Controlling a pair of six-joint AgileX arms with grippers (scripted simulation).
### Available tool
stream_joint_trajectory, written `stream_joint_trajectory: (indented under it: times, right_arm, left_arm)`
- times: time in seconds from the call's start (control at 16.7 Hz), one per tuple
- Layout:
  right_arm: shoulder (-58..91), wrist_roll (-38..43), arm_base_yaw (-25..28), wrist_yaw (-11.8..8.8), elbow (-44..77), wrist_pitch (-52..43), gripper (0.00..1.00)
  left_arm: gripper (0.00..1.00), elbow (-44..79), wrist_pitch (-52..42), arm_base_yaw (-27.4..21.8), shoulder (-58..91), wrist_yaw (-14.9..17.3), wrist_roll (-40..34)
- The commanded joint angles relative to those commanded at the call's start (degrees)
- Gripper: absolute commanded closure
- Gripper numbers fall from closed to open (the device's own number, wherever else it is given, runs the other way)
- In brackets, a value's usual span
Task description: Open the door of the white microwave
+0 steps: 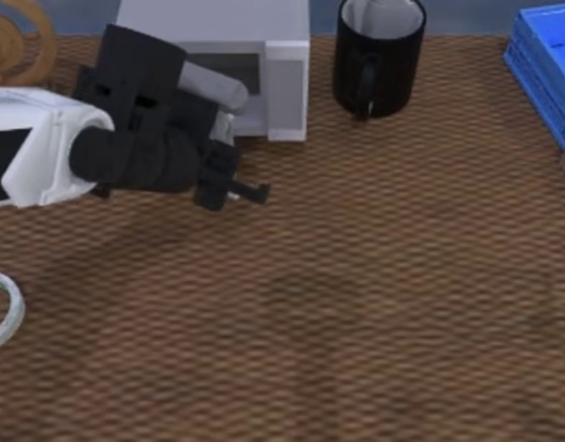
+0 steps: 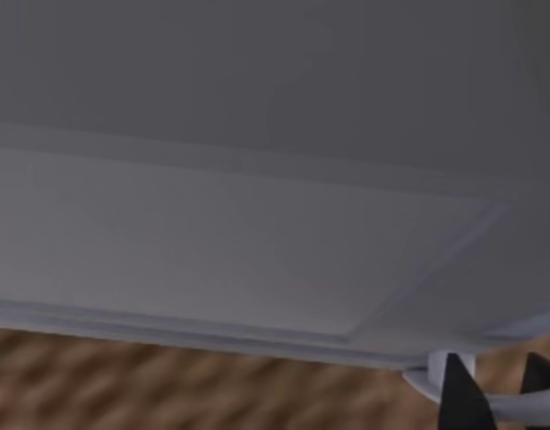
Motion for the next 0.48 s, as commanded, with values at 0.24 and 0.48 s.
stream_joint_trajectory:
  times: [0.24, 0.48]
  right_arm:
    - [0.00, 0.00, 0.00, 0.00, 0.00, 0.00, 0.00]
    - [0.00, 0.00, 0.00, 0.00, 0.00, 0.00, 0.00]
  left_arm:
    - [1.00, -0.47, -0.17, 0.33, -0.08, 0.46, 0.65]
    - [1.00, -0.47, -0.17, 0.33, -0.08, 0.46, 0.65]
